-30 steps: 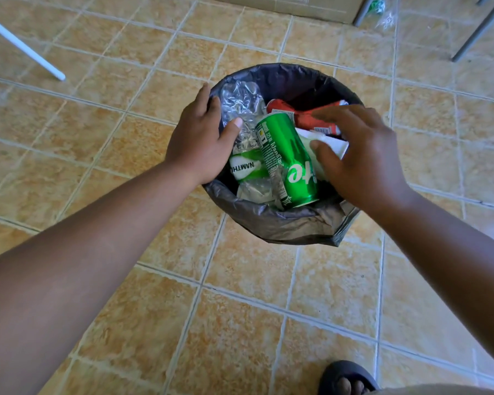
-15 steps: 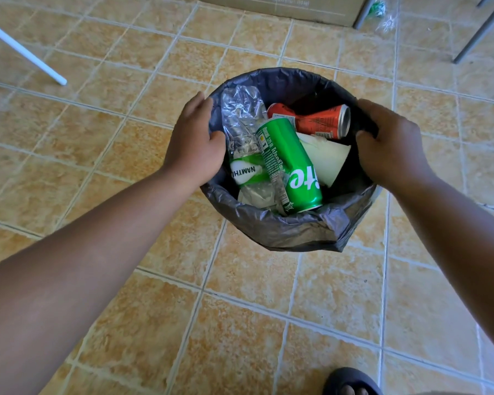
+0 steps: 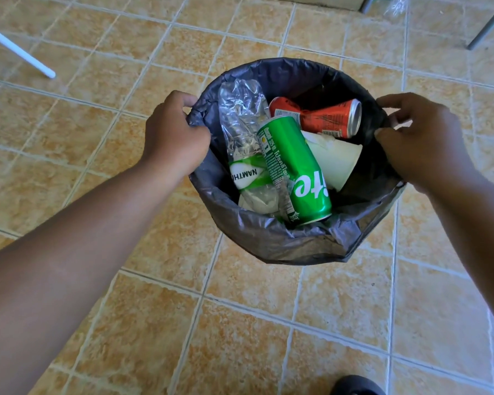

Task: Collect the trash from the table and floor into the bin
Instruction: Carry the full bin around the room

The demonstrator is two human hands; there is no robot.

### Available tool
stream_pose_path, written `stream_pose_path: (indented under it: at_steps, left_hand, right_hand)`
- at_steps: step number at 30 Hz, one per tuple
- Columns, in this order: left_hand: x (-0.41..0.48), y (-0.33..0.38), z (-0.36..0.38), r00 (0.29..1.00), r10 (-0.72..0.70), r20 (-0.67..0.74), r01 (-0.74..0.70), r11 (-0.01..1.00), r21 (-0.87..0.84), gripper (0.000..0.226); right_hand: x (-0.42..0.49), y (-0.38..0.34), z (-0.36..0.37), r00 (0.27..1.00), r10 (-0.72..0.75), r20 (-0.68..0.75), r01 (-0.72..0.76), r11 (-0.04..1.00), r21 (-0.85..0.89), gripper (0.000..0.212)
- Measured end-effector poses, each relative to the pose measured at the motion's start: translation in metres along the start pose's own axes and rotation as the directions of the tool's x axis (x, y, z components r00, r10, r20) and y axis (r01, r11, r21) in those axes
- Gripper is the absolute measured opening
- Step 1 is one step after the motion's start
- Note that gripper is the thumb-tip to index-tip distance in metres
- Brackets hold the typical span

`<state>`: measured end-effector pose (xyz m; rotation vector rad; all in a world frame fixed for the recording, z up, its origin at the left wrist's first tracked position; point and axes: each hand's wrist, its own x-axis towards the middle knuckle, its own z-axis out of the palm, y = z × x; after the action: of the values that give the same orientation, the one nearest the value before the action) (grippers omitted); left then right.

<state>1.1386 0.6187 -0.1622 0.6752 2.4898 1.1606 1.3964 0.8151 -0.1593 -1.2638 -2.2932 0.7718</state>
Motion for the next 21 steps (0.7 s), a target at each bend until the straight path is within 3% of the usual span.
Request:
stream_pose_path:
  at_steps: [6,13,21]
  left_hand:
    - [0.007,0.005,-0.019,0.933,-0.270,0.240,0.307,0.943,-0.130,0.039]
    - [-0.045,0.041,-0.113,0.850,-0.351,0.393,0.461,0.856,-0.234,0.052]
    - [-0.101,0.190,-0.285,0.827,-0.372,0.421,0.509,0.814,-0.281,0.060]
  right_hand:
    - [-0.001,-0.008,-0.005,0.969,0.184,0.162,-0.215,0.956,0.201,0.047]
    - [-0.032,-0.074,-0.055,0.880,0.326,0.346,-0.430,0.856,0.288,0.040]
    - [-0.043,-0.230,-0.214,0.807,0.335,0.486,-0.509,0.812,0.286,0.051]
